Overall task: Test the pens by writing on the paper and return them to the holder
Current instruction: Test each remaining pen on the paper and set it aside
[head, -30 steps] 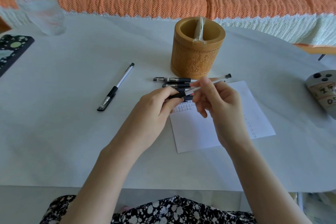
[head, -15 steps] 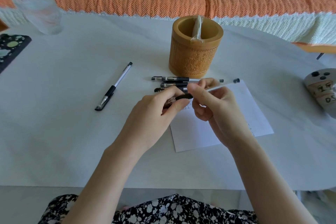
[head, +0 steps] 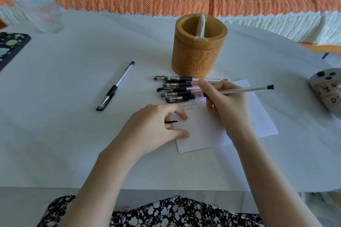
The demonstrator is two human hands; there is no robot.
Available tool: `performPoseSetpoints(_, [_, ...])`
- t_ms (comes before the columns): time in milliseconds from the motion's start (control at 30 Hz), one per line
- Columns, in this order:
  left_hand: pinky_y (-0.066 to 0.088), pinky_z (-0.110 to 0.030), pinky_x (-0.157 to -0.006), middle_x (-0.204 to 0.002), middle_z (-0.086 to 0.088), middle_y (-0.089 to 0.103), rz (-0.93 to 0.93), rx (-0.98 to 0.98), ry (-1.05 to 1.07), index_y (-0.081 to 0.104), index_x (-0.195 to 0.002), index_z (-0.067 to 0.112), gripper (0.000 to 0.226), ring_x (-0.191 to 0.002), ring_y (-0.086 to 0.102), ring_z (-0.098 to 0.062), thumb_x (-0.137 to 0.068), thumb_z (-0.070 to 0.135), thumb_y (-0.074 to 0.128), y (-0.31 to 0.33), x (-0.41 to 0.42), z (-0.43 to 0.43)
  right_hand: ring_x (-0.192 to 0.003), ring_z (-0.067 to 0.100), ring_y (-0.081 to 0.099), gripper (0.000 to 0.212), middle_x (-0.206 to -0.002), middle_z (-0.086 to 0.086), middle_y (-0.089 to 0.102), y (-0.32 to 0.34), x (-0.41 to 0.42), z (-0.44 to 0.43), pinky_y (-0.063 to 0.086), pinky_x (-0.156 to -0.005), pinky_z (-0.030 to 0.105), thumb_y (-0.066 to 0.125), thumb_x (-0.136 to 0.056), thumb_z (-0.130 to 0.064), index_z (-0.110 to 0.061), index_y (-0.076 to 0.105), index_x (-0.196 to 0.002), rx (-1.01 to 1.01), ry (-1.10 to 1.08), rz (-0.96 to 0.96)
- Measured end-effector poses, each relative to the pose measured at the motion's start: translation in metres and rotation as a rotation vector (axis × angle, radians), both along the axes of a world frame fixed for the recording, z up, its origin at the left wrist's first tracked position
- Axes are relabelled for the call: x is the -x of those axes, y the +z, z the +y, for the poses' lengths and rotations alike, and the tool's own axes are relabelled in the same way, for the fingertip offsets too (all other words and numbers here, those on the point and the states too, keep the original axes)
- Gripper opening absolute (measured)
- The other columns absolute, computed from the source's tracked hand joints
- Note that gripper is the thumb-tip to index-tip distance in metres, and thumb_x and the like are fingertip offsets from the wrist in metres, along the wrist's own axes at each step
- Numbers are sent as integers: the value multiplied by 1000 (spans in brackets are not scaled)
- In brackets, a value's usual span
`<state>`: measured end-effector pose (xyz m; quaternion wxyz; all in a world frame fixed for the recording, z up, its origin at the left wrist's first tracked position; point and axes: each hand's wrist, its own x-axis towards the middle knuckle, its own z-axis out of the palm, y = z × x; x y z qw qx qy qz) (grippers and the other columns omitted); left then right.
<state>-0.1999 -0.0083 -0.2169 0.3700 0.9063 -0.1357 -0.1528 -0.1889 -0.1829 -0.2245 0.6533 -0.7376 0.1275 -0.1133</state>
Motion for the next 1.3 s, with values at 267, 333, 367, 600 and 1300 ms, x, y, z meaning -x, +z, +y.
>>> performPoseSetpoints(267, [32,-20,-57,-54,9,45,-18,-65,-3,59,-87,42,28,-55,49,3,-66,46,77,-1,0,-2,-48,7,32,41,-48,-1,39,-15,-6,6,28,-48,20,67,-82,-19,3,45,-56,213,-124,-65])
performPoseSetpoints(333, [31,-20,-56,-55,10,45,-13,-67,-6,58,-87,42,28,-54,48,5,-67,45,76,-1,0,-2,-49,9,30,36,-49,1,36,-17,-6,7,26,-47,20,62,-81,-14,4,42,-57,243,-149,-77])
performPoseSetpoints(367, [31,-20,-56,-56,10,45,-10,-66,-9,58,-87,42,27,-53,48,6,-67,45,76,0,0,-2,-50,9,29,35,-49,2,35,-18,-6,8,25,-47,20,60,-80,-11,4,40,-56,248,-155,-85])
performPoseSetpoints(600, [30,-20,-54,-54,9,43,-8,-67,-19,59,-89,39,27,-51,46,7,-68,43,76,1,0,-2,-53,10,25,32,-51,4,31,-19,-6,8,21,-47,21,58,-77,-6,-1,36,-54,284,-148,-110])
performPoseSetpoints(1300, [28,-19,-53,-56,9,44,6,-84,-34,57,-89,39,27,-49,47,10,-69,42,76,3,0,-3,-47,7,23,39,-42,-7,27,-24,-8,8,20,-44,18,58,-79,-6,-15,30,-53,323,-128,-166])
